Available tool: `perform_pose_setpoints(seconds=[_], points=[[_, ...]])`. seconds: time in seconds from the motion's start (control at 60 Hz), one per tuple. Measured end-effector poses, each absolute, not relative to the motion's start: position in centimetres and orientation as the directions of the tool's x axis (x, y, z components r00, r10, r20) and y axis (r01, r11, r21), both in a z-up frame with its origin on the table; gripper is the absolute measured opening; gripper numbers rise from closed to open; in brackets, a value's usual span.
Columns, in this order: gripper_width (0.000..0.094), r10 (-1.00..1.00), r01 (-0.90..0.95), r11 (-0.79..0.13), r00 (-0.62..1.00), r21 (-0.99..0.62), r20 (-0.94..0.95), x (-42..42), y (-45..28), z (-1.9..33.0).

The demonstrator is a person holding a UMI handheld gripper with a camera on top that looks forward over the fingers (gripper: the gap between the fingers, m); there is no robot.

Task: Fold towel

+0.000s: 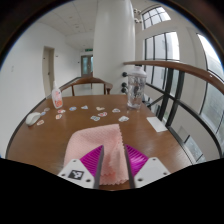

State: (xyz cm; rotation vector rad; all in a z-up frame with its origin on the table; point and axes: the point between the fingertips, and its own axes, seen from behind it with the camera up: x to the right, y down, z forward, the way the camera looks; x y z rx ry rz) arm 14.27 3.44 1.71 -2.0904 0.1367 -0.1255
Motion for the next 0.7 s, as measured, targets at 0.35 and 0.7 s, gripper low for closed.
perform_pose_setpoints(seconds=[0.35, 0.7], points=[[0.0802, -0.078, -0.054, -0.385, 0.997, -0.921, -0.025, 12.1, -4.2, 7.1], [0.0801, 0.054, -0.01, -0.323, 0.998, -0.946, -0.029, 5.0, -13.6, 7.3]])
